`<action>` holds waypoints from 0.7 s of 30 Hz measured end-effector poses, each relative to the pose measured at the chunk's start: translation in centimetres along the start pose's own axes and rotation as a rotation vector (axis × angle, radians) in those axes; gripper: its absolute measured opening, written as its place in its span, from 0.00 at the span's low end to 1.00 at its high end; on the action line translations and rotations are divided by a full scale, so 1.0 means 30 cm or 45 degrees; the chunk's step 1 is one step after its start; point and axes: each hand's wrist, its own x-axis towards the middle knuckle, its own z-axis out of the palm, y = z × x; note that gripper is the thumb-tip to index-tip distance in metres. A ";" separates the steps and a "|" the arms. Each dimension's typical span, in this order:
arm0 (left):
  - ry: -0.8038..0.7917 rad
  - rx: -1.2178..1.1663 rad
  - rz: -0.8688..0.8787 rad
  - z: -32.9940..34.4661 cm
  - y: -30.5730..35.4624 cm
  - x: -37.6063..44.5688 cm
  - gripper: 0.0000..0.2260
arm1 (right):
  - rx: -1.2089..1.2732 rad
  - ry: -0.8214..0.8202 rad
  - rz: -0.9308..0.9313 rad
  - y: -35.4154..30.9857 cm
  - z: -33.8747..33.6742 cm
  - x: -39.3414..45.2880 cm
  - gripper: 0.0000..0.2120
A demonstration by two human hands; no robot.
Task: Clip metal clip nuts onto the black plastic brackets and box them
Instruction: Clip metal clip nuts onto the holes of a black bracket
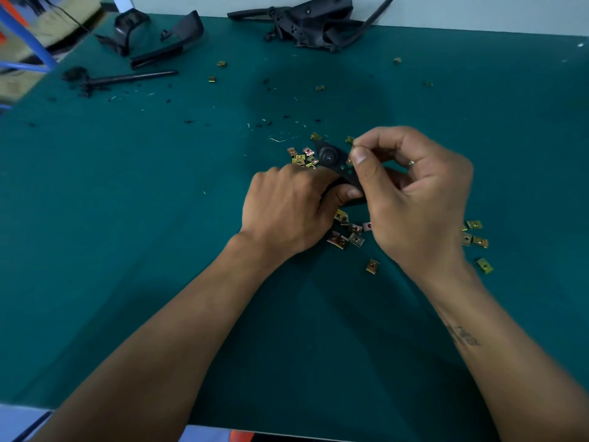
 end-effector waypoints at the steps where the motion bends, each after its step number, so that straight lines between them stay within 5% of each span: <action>1: 0.009 -0.004 0.002 0.000 0.002 -0.001 0.27 | -0.002 -0.003 -0.013 -0.004 0.002 -0.003 0.03; 9: 0.055 0.037 0.098 0.005 0.011 0.003 0.12 | -0.007 -0.055 -0.084 -0.012 -0.002 -0.006 0.03; 16: 0.138 0.096 0.127 0.002 0.010 -0.002 0.11 | -0.121 -0.206 -0.282 -0.016 -0.012 0.007 0.06; 21: -0.150 0.242 0.045 0.021 -0.002 0.003 0.23 | 0.058 -0.199 0.120 0.031 -0.018 0.042 0.04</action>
